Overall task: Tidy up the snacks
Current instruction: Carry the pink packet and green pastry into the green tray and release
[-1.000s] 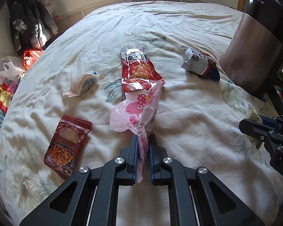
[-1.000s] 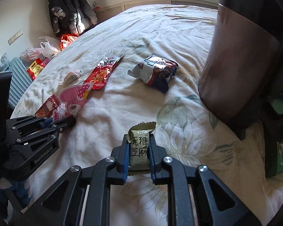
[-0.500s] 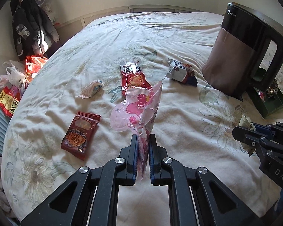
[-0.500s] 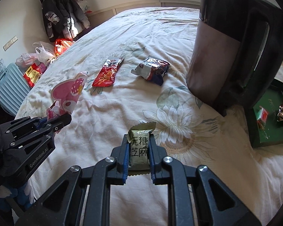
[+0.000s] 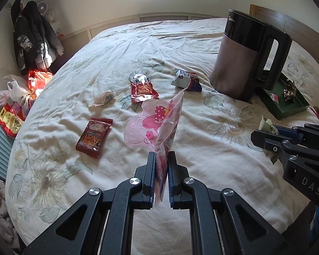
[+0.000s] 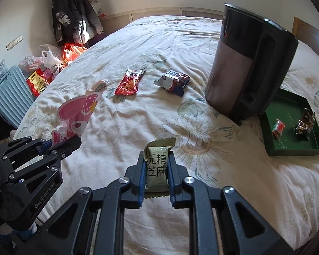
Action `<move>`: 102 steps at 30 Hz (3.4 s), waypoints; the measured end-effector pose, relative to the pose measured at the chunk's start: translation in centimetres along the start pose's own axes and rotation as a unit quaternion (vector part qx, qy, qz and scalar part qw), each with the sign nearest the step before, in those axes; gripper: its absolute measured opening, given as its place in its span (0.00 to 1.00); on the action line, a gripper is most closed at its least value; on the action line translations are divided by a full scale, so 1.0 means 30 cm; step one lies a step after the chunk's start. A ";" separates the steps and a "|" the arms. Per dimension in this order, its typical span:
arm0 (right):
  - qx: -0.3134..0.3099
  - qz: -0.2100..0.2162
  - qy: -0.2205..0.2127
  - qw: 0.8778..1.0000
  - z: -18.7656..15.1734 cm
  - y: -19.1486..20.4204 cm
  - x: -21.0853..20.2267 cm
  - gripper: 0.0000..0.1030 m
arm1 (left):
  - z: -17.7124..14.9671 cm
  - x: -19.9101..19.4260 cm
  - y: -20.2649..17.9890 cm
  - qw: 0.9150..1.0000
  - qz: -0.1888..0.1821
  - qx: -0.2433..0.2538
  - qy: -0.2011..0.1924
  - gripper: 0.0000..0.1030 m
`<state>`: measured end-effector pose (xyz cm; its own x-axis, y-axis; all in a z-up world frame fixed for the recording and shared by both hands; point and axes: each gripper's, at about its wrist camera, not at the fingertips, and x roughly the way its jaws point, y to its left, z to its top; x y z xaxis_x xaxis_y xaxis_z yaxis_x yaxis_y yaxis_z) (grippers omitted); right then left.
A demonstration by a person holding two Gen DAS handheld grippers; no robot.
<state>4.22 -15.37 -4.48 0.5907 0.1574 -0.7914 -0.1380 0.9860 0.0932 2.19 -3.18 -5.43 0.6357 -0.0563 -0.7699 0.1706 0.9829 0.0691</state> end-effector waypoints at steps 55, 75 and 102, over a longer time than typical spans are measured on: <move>0.252 -0.067 -0.149 0.954 -0.143 -1.223 -0.176 0.33 | 0.253 0.128 -1.172 0.965 -0.089 0.242 -0.039 0.08; 0.217 -0.169 -0.149 0.950 0.018 -1.503 0.122 0.35 | 0.440 0.509 -1.322 0.978 -0.105 0.176 -0.030 0.08; 0.230 -0.171 -0.176 0.942 -0.040 -1.525 0.173 0.66 | 0.381 0.582 -1.279 0.983 -0.113 0.146 -0.023 0.26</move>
<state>12.64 -59.72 -13.56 0.7758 -0.2446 -0.5817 0.4196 0.8884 0.1860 15.34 -43.89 -14.28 0.5885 -0.2812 -0.7580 0.5152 0.8530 0.0835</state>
